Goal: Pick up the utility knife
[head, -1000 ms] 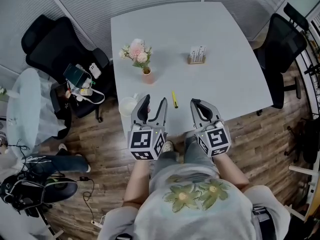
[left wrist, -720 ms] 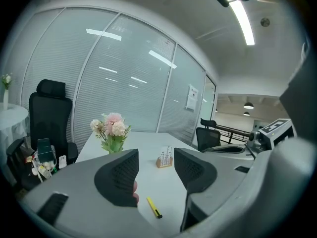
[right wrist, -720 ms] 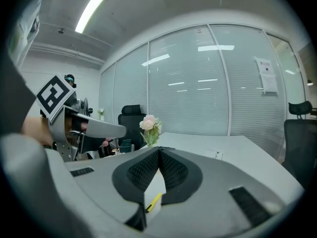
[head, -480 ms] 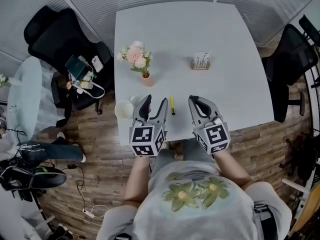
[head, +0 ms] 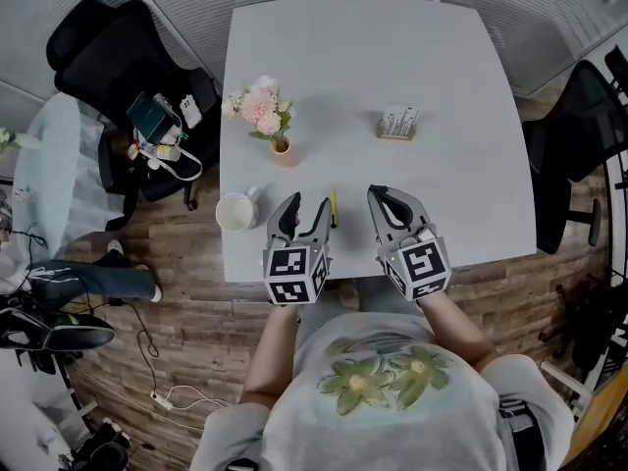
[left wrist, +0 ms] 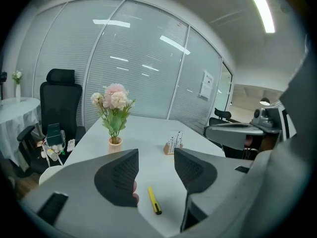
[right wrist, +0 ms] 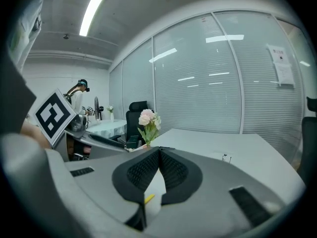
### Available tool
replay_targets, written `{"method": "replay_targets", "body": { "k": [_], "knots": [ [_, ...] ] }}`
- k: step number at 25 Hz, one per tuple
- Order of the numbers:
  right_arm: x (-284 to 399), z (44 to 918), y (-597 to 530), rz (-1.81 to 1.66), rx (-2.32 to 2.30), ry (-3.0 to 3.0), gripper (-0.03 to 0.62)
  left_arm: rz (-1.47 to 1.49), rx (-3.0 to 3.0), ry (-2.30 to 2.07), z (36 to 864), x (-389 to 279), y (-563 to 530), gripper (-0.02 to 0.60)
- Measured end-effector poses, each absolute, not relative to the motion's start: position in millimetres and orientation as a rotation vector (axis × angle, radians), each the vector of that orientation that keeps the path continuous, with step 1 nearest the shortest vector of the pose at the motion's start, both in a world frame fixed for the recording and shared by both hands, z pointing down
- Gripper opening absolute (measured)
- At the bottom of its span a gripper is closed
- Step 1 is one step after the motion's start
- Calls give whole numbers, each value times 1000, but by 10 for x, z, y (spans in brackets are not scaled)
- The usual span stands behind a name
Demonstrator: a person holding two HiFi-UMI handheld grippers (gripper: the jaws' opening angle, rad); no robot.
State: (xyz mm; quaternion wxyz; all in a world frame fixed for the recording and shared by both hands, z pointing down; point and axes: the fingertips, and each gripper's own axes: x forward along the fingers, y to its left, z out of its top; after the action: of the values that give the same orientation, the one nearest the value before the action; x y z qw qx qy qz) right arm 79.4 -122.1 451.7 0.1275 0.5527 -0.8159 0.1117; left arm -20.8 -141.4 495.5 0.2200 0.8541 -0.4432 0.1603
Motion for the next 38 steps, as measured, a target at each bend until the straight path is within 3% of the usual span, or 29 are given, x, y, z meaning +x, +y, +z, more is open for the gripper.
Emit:
{"method": "replay_targets", "body": {
  "k": [38],
  "knots": [
    [877,5086,-1489,400,1306,-2470,6,796,2080,-1244,6594,63,-1155,232]
  ]
}}
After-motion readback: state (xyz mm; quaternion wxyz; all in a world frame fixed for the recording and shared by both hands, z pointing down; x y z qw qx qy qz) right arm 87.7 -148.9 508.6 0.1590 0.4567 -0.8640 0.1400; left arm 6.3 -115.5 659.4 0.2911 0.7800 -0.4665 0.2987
